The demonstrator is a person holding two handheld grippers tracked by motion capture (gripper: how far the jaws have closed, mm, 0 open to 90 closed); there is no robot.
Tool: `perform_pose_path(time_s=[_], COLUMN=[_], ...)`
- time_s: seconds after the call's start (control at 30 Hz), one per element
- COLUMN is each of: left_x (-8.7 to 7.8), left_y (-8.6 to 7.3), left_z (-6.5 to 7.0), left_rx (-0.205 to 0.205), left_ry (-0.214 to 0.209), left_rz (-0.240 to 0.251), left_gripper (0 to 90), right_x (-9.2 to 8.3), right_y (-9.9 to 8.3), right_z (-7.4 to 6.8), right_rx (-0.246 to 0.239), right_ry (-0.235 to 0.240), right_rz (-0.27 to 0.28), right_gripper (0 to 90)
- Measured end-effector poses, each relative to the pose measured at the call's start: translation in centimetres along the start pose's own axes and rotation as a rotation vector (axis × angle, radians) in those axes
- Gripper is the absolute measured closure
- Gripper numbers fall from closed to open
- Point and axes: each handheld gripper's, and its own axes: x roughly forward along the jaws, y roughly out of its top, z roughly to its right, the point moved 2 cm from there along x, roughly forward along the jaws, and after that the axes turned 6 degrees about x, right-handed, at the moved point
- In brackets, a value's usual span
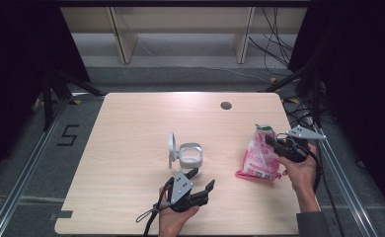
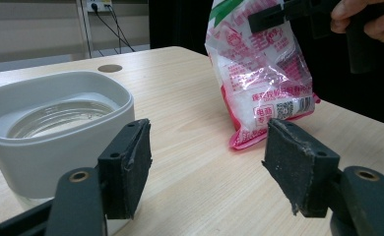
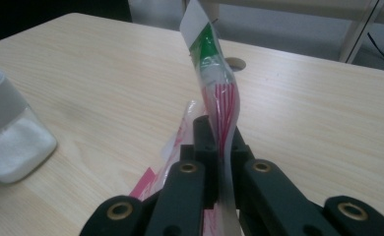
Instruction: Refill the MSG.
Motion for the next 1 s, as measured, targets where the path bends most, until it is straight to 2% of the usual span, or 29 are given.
perform_pose_path(time_s=[0.07,0.1,0.13,0.17,0.2,0.27,0.3,0.37,0.4,0.47,0.53,0.57,0.67,0.7,0.83,0.9,0.93,0.97,1.0], left_x=[0.0,0.0,0.0,-0.1,-0.1,-0.1,-0.1,-0.1,-0.2,-0.1,-0.1,0.0,0.0,0.0,-0.1,-0.1,-0.2,-0.2,-0.2], left_y=[0.0,0.0,0.0,0.0,0.0,0.0,0.0,0.0,0.1,0.0,0.0,0.0,0.0,0.0,0.0,0.0,0.0,0.0,0.0], left_z=[0.0,0.0,-0.1,-0.2,-0.2,-0.3,-0.3,-0.4,-0.4,-0.4,-0.2,-0.2,-0.2,-0.3,-0.4,-0.7,-0.7,-0.7,-0.7], left_rx=[0.000,-0.001,-0.002,0.019,0.019,0.020,0.019,0.029,0.030,0.029,0.006,0.011,0.008,0.007,0.015,0.050,0.052,0.037,0.040], left_ry=[-0.001,-0.001,0.003,-0.003,-0.001,0.000,0.000,-0.005,-0.002,-0.002,0.002,0.001,0.000,0.002,0.003,0.003,0.004,0.008,0.007], left_rz=[0.002,0.002,0.002,0.003,-0.001,-0.002,0.000,0.008,-0.002,-0.003,-0.011,-0.014,-0.019,-0.019,-0.023,-0.027,-0.028,-0.028,-0.031], left_gripper=[33.7,33.7,33.7,33.7,33.6,33.7,33.6,33.6,33.6,33.5,33.3,33.1,32.3,32.3,32.2,32.2,32.1,32.0,32.0], right_x=[0.0,0.2,0.2,0.4,0.4,0.5,0.5,0.4,0.6,0.6,0.8,0.7,0.8,0.8,0.7,0.8,0.8,0.7,0.8], right_y=[-0.2,-0.3,-0.4,-0.5,-0.7,-0.9,-0.9,-1.0,-1.0,-1.0,-1.1,-1.2,-1.4,-1.4,-1.5,-1.5,-1.5,-1.5,-1.6], right_z=[0.2,0.4,0.6,0.9,0.7,0.9,1.1,1.1,1.1,1.2,1.3,1.3,1.4,1.7,1.9,2.0,1.9,1.8,2.0], right_rx=[0.008,-0.006,-0.015,-0.024,0.007,0.021,-0.001,-0.004,-0.005,-0.023,-0.028,-0.027,-0.004,-0.025,-0.011,-0.016,0.014,0.029,0.023], right_ry=[-0.012,-0.015,-0.023,-0.027,-0.032,-0.042,-0.038,-0.053,-0.053,-0.065,-0.070,-0.078,-0.082,-0.081,-0.103,-0.111,-0.109,-0.116,-0.120], right_rz=[-0.031,-0.017,-0.027,-0.026,-0.032,-0.034,-0.036,-0.060,-0.046,-0.054,-0.051,-0.070,-0.077,-0.077,-0.076,-0.070,-0.076,-0.088,-0.076], right_gripper=[89.5,89.4,89.3,89.1,89.1,89.0,89.0,88.9,88.8,88.7,88.5,88.3,87.6,87.3,85.8,84.5,83.4,82.4,81.6])
